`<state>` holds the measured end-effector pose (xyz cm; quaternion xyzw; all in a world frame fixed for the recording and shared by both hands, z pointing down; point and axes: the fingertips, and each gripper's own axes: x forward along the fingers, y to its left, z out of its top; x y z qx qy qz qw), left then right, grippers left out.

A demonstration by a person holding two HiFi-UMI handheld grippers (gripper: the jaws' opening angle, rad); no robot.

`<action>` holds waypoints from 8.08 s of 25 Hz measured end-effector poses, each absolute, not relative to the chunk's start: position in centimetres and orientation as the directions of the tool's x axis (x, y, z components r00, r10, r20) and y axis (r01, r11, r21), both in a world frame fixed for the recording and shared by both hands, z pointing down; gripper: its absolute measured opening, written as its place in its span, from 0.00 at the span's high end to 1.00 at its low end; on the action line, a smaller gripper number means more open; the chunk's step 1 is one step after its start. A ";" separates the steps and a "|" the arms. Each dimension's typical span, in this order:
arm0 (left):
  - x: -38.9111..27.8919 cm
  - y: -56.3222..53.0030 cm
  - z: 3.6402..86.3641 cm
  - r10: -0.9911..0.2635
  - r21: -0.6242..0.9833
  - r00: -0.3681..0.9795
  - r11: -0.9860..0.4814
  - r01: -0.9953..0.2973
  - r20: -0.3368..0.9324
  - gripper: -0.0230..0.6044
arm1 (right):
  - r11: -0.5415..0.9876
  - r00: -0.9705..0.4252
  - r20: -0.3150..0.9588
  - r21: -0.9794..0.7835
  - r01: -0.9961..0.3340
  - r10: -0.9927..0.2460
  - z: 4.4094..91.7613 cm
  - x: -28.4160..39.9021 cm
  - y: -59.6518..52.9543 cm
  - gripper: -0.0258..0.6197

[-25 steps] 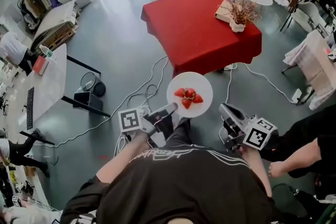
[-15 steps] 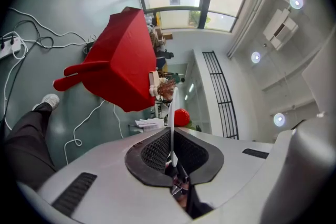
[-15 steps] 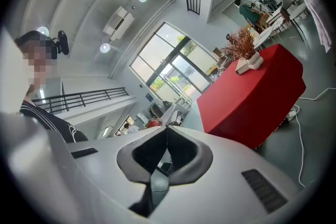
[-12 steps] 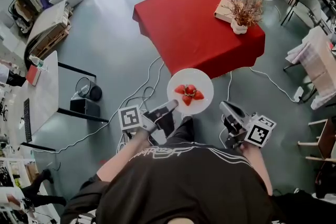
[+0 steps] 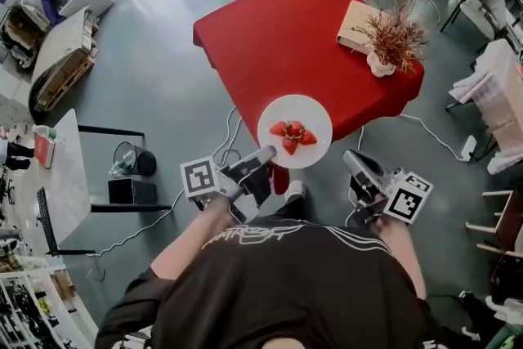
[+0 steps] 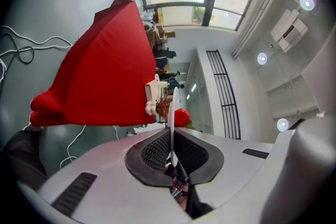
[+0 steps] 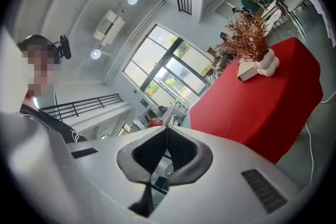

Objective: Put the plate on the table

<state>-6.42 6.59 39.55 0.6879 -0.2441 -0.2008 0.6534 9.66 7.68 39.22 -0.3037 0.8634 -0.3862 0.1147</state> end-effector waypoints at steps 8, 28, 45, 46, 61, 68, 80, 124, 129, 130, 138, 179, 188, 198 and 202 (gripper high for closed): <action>-7.3 -3.9 39.4 -0.586 0.997 0.810 -0.045 -0.060 0.022 0.93 | 0.516 -0.781 0.062 -0.718 -0.468 -0.622 38.9 8.4 -2.0 0.95; -7.3 -11.1 39.3 -0.640 0.998 0.769 -0.047 -0.051 0.009 0.93 | 0.540 -0.820 0.080 -0.716 -0.442 -0.566 39.3 7.5 -10.6 0.95; -7.7 -15.8 39.7 -0.709 0.998 0.705 -0.017 -0.053 0.025 0.93 | 0.554 -0.858 0.120 -0.717 -0.423 -0.499 40.0 6.5 -15.3 0.95; -7.6 -16.2 39.7 -0.711 0.998 0.703 -0.018 -0.055 0.026 0.93 | 0.552 -0.859 0.120 -0.720 -0.420 -0.497 40.1 6.6 -15.6 0.95; -7.1 -21.4 42.5 -0.740 0.997 0.670 0.009 -0.071 0.055 0.93 | 0.546 -0.875 0.176 -0.721 -0.426 -0.451 42.3 6.0 -18.3 0.95; -7.5 -23.7 45.1 -0.755 0.993 0.650 0.012 -0.118 0.087 0.93 | 0.558 -0.885 0.202 -0.712 -0.427 -0.419 43.4 4.9 -19.0 0.95; -9.0 -26.2 54.1 -0.741 0.961 0.615 0.163 -0.223 0.268 0.93 | 0.547 -0.874 0.270 -0.695 -0.467 -0.403 46.7 4.5 -20.2 0.95; -7.9 -26.2 56.6 -0.592 0.828 0.674 -0.021 -0.560 0.442 0.55 | 0.513 -0.877 0.291 -0.723 -0.463 -0.382 49.3 3.4 -19.1 0.95; -7.2 -25.3 56.9 -0.513 0.749 0.694 -0.139 -0.648 0.505 0.55 | 0.522 -0.882 0.284 -0.722 -0.455 -0.376 49.2 3.2 -19.2 0.95; -7.2 -25.2 57.0 -0.495 0.729 0.694 -0.164 -0.665 0.522 0.55 | 0.524 -0.883 0.284 -0.721 -0.454 -0.374 49.2 3.1 -19.2 0.95; -6.9 -24.1 57.9 -0.375 0.520 0.621 -0.341 -0.783 0.688 0.55 | 0.530 -0.886 0.290 -0.719 -0.451 -0.361 49.2 2.8 -18.9 0.95; -5.5 -5.5 33.8 -0.428 0.473 0.893 -0.764 -0.439 0.137 0.95 | 0.780 -0.911 0.133 -0.478 -0.404 -0.390 34.0 0.2 -5.7 0.95; -2.9 0.6 33.0 -0.444 0.471 0.886 -0.758 -0.450 0.131 0.95 | 0.824 -0.925 0.179 -0.419 -0.381 -0.336 34.2 1.8 0.6 0.95; 1.3 9.3 32.6 -0.484 0.475 0.865 -0.736 -0.483 0.131 0.95 | 0.815 -0.925 0.123 -0.440 -0.376 -0.360 33.9 6.9 8.8 0.95; 2.7 12.0 32.3 -0.472 0.479 0.871 -0.739 -0.474 0.134 0.95 | 0.813 -0.921 0.099 -0.442 -0.379 -0.376 33.4 8.3 11.2 0.95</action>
